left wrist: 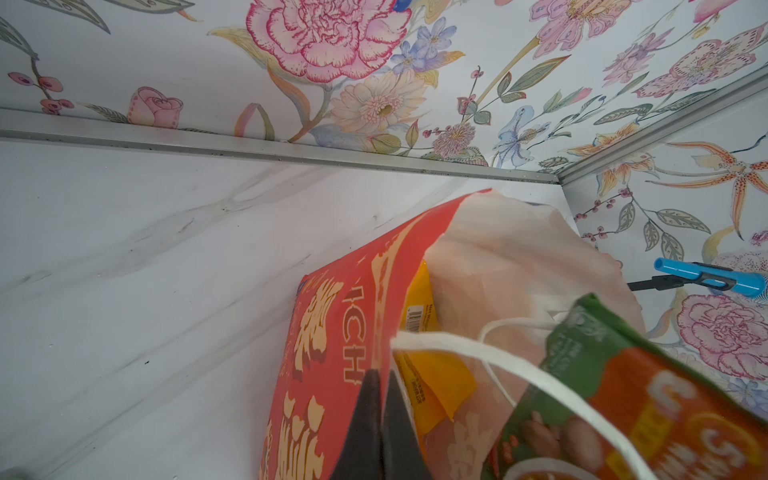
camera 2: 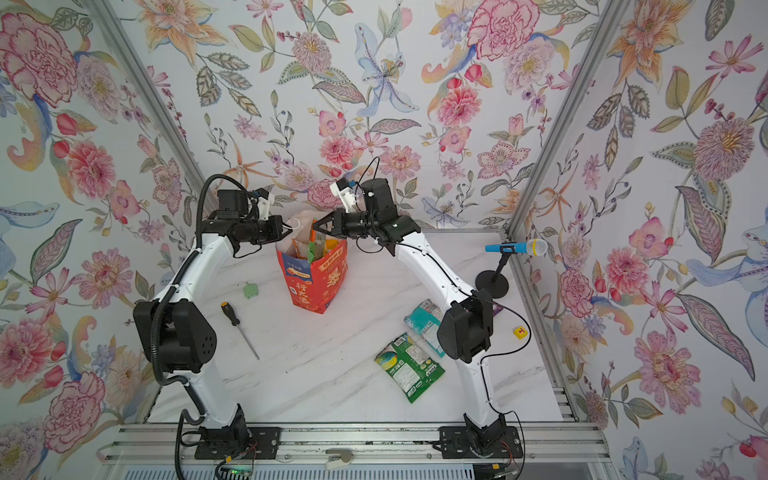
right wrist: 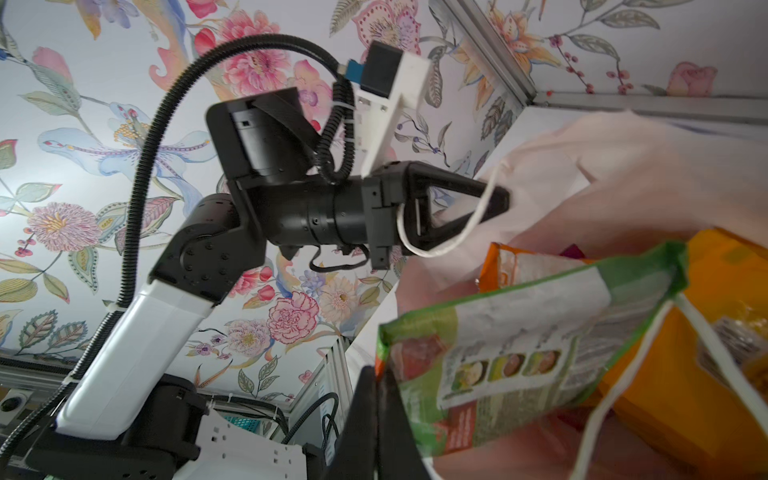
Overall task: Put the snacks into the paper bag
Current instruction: 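Lower the noodle packet into the red bag and open the right gripper, then move the right gripper down to the green FOX'S spring tea bag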
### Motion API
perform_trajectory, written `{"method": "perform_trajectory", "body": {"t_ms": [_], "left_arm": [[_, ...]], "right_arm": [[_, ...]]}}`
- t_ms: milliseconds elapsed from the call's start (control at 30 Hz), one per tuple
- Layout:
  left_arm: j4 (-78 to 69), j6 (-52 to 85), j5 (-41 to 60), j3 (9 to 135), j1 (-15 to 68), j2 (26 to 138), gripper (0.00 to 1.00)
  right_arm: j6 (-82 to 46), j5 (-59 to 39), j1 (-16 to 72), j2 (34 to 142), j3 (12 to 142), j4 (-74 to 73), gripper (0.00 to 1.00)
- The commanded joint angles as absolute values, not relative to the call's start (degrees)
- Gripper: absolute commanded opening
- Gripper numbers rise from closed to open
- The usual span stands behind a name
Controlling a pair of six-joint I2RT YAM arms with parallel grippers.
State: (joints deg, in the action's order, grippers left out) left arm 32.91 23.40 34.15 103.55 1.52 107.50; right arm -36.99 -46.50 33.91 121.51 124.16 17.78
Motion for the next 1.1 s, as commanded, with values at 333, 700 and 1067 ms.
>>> {"method": "perform_trajectory", "body": {"t_ms": [333, 700, 1067], "left_arm": [[32.9, 22.8, 35.2, 106.3, 1.8, 107.9, 0.0], [33.3, 22.6, 34.9, 106.8, 1.8, 108.2, 0.0], [32.4, 22.7, 35.4, 106.5, 1.7, 108.2, 0.0]], "right_arm": [[-38.7, -41.3, 30.0, 115.2, 115.1, 15.2, 0.4], [-34.2, -36.9, 31.3, 112.0, 119.2, 19.3, 0.49], [-30.5, -19.2, 29.0, 88.6, 86.0, 20.1, 0.54]]}}
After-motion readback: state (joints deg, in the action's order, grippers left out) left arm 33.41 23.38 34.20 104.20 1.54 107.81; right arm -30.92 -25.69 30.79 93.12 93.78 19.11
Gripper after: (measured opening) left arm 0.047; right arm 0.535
